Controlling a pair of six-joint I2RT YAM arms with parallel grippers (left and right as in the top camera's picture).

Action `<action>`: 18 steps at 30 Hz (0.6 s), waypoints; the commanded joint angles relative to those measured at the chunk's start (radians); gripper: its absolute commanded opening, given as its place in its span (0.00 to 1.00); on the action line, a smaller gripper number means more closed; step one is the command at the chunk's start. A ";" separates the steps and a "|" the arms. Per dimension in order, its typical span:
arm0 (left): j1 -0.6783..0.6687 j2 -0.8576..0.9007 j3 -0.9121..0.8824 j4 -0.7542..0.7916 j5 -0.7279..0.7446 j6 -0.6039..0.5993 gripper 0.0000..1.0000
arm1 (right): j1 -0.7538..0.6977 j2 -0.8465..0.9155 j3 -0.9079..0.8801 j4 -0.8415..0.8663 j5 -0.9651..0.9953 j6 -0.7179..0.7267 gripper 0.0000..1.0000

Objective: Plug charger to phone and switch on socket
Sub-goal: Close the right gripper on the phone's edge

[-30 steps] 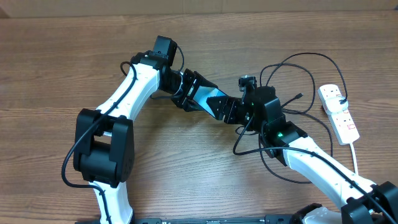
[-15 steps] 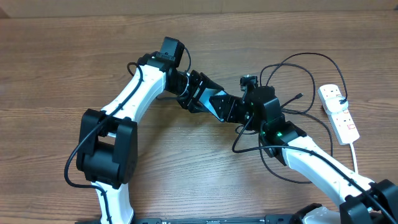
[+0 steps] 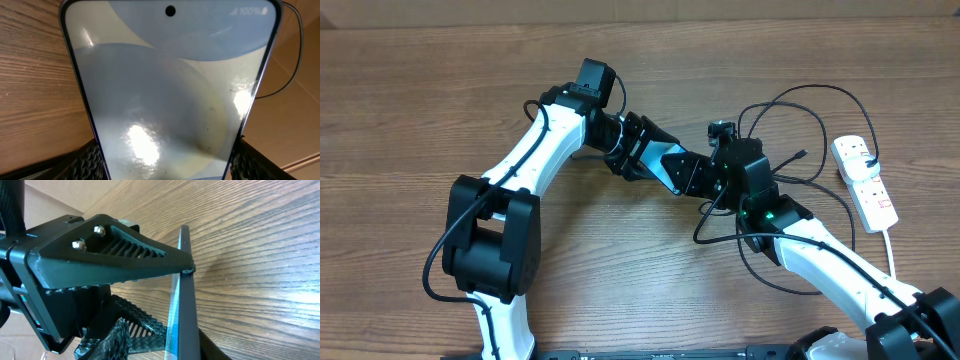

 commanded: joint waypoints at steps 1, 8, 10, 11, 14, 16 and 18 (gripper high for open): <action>-0.002 0.008 0.028 0.020 0.020 -0.021 0.50 | 0.007 0.005 0.020 0.008 -0.021 0.004 0.31; -0.002 0.008 0.028 0.027 0.019 -0.032 0.50 | 0.007 0.005 0.020 -0.014 -0.016 0.003 0.28; -0.002 0.008 0.028 0.027 0.019 -0.032 0.50 | 0.007 0.005 0.020 -0.019 -0.016 0.003 0.27; -0.002 0.008 0.028 0.027 0.020 -0.032 0.50 | 0.007 0.006 0.020 -0.021 -0.014 0.003 0.27; -0.004 0.008 0.028 0.027 0.020 -0.032 0.50 | 0.007 0.009 0.020 -0.021 0.003 0.003 0.27; -0.004 0.008 0.028 0.027 0.020 -0.032 0.50 | 0.007 0.017 0.020 -0.021 0.011 0.003 0.28; -0.004 0.008 0.028 0.027 0.020 -0.032 0.50 | 0.007 0.030 0.020 -0.021 0.010 0.003 0.27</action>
